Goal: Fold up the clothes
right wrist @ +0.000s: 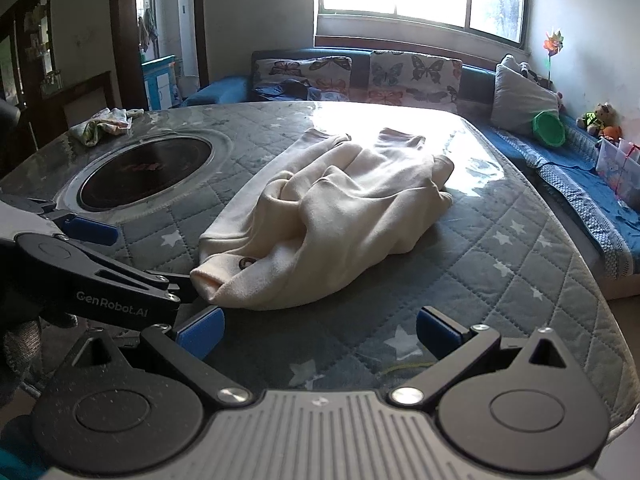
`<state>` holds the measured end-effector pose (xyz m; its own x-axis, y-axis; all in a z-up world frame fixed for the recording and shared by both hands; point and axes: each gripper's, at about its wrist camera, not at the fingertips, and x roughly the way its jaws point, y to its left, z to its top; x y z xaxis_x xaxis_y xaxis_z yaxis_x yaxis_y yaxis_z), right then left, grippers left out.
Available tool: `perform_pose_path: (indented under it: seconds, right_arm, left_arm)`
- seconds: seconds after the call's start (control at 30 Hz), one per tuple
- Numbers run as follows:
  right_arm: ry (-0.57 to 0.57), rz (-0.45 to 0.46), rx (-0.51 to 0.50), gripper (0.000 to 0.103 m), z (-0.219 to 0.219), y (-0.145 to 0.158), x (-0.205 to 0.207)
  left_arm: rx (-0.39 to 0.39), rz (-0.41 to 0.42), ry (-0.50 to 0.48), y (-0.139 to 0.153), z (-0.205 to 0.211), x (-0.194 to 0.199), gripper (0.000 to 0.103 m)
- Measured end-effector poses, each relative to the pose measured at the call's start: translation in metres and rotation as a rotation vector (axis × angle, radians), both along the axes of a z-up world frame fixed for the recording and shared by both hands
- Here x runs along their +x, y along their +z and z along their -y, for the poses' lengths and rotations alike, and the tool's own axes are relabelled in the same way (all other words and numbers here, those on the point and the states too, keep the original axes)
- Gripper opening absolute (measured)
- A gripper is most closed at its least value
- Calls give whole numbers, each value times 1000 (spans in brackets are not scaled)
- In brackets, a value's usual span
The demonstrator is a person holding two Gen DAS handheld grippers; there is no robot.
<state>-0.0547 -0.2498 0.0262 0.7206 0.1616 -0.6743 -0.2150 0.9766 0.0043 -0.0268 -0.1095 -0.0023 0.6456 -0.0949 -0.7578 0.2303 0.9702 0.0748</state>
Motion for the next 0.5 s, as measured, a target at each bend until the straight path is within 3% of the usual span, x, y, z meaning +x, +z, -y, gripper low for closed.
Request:
perform_pose_path:
  seconds: [0.5]
  right_arm:
    - [7, -1, -5, 103, -3, -1, 0]
  left_arm:
    - [3, -4, 12, -1, -1, -1, 103]
